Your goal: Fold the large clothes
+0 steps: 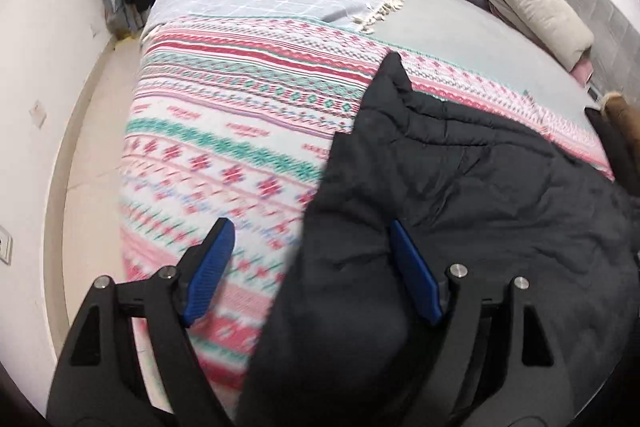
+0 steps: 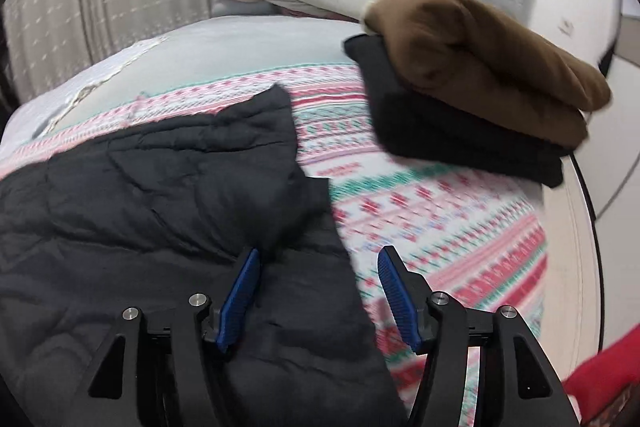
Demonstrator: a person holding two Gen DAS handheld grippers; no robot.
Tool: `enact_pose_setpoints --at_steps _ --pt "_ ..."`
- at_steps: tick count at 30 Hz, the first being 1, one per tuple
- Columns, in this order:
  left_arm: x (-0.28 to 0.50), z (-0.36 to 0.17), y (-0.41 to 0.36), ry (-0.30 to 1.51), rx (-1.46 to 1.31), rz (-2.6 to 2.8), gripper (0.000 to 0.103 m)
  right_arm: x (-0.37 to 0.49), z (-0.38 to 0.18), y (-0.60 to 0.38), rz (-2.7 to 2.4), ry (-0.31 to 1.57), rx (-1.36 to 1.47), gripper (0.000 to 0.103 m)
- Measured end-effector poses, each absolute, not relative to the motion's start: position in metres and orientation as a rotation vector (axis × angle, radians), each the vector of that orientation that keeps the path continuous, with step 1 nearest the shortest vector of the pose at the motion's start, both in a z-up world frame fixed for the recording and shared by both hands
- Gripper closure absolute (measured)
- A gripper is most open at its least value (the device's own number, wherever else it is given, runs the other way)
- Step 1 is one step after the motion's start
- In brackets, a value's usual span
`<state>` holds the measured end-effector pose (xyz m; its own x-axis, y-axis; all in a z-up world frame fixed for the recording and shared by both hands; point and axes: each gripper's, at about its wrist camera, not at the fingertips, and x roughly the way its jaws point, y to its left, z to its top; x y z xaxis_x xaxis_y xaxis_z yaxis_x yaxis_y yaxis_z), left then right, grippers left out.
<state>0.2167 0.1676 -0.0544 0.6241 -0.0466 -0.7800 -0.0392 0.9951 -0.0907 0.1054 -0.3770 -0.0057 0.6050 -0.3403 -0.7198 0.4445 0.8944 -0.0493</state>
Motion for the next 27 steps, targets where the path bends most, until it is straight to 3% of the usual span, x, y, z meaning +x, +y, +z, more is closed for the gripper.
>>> enact_pose_setpoints --at_steps 4,8,12,20,27 --pt "0.188 -0.032 0.174 0.935 -0.167 -0.078 0.019 0.086 0.024 -0.358 -0.416 0.769 0.122 0.04" --pt "0.154 -0.021 0.177 0.994 -0.351 -0.194 0.007 0.077 0.057 -0.307 -0.312 0.731 0.065 0.032" --pt "0.113 -0.028 0.175 1.046 -0.507 -0.221 0.007 0.078 0.069 -0.257 -0.188 0.691 0.016 0.028" --pt "0.072 -0.085 0.162 1.088 -0.67 -0.195 0.007 0.075 0.046 -0.197 -0.012 0.65 0.019 0.027" --pt "0.089 -0.091 0.155 0.956 -0.746 -0.226 0.007 0.075 0.026 -0.167 0.047 0.67 -0.035 0.027"
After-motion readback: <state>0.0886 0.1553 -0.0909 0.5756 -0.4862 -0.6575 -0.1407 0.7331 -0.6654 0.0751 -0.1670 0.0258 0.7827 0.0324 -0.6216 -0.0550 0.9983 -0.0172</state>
